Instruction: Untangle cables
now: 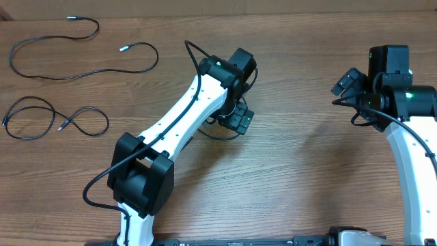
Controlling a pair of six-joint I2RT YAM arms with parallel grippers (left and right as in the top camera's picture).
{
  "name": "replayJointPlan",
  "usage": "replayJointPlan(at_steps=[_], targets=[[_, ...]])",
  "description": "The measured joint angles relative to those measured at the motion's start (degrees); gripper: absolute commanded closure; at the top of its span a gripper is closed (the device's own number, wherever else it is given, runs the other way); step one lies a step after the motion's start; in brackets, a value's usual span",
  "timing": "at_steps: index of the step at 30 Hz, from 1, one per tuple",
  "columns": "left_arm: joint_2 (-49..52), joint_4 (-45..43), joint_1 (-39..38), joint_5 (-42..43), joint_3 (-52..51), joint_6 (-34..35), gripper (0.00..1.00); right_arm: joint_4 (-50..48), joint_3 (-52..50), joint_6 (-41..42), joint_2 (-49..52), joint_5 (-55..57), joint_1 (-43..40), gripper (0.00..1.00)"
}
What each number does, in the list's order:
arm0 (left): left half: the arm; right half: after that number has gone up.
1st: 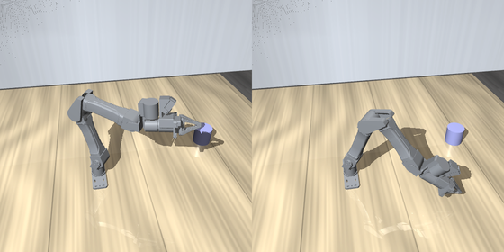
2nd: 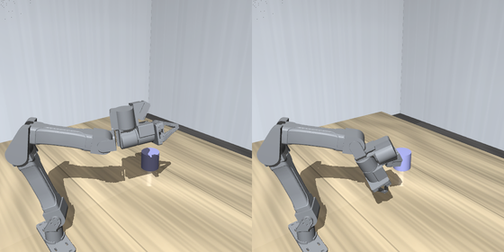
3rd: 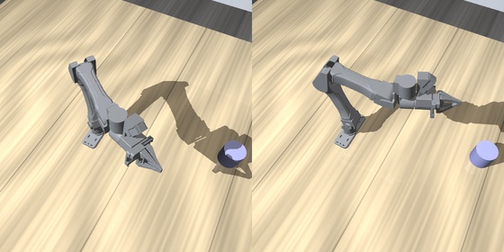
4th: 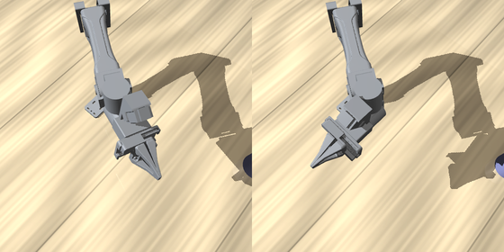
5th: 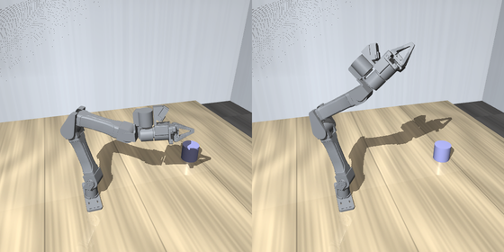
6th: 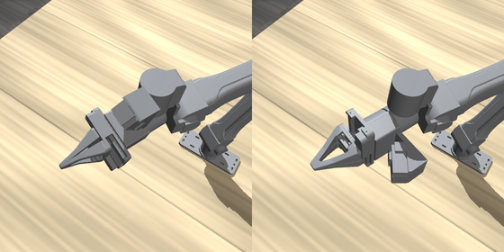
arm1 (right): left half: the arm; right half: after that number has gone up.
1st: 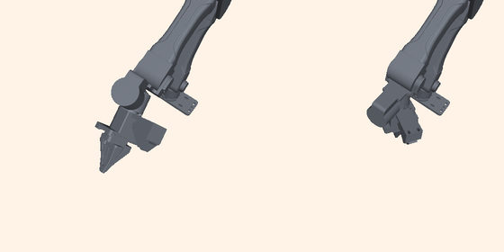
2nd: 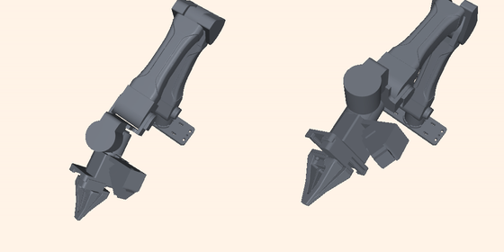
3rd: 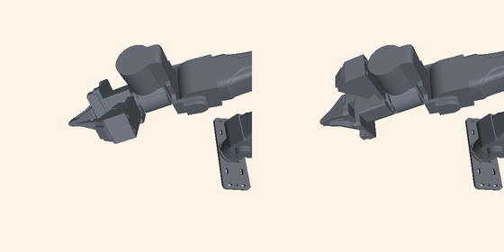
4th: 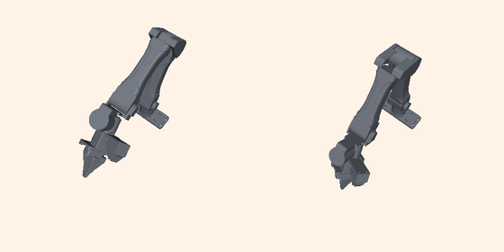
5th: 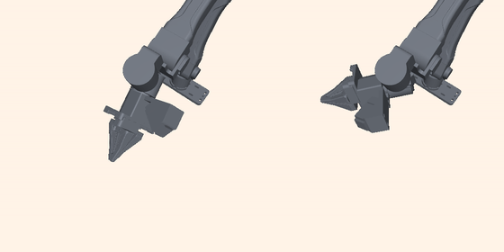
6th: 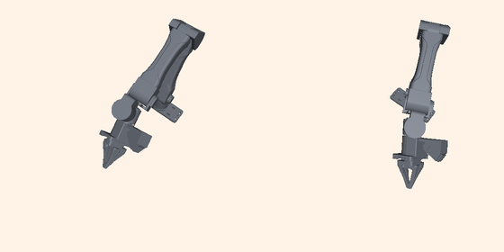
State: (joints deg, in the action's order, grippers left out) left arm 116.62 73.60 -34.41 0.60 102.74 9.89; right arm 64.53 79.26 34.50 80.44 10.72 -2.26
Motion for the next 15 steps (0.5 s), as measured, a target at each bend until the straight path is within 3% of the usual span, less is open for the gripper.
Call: replayJointPlan(at_steps=[7,15], targets=[[0.0,-6.3,0.0,-6.8,-6.3,-3.9,0.01,0.0,0.0,0.0,0.0,0.0,0.0,0.0],[0.2,-16.8,0.0,-5.1,-15.1,-11.5,0.01,0.0,0.0,0.0,0.0,0.0,0.0,0.0]])
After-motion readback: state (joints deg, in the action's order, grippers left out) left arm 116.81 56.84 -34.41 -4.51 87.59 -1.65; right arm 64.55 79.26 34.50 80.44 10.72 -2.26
